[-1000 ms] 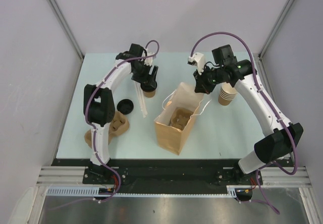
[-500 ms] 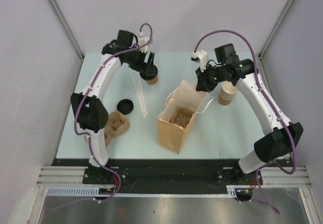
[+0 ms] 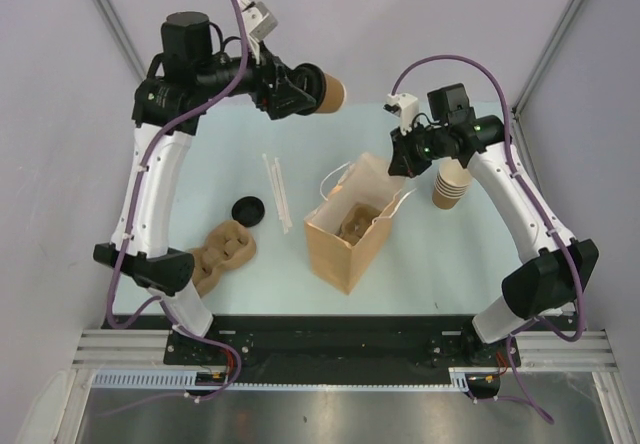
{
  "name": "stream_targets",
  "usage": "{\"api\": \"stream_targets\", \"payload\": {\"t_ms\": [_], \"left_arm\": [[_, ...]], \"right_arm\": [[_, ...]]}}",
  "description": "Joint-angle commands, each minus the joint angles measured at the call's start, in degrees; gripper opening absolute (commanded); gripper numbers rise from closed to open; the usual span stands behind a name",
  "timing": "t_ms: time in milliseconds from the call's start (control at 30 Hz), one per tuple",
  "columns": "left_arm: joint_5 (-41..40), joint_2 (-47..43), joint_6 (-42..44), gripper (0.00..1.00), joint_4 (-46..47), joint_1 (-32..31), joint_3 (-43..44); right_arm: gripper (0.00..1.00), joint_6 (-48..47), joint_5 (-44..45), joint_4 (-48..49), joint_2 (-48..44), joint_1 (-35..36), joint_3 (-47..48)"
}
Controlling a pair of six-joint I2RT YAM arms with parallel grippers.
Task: Pack the takeout coffee
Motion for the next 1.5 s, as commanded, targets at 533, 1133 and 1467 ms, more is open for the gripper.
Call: {"api": "stream_targets", "payload": {"t_ms": [533,1133,1467], "left_arm": [[-13.44,2.26,15.62,0.35,-17.5,-23.35,-1.1],[-22.32,7.01,20.01,0.29,-17.58,-25.98,-5.42],[-29.35,11.58,22.74,0.29,-18.03,-29.94,-6.82]], "right_arm": [[0.0,6.78,-0.79,3.39,4.64,-0.75,5.13],[0.0,8.88,-1.85,3.91,5.43,-0.13,5.31],[0.0,9.33,-2.64,3.39,5.78,-0.13,5.22]]}}
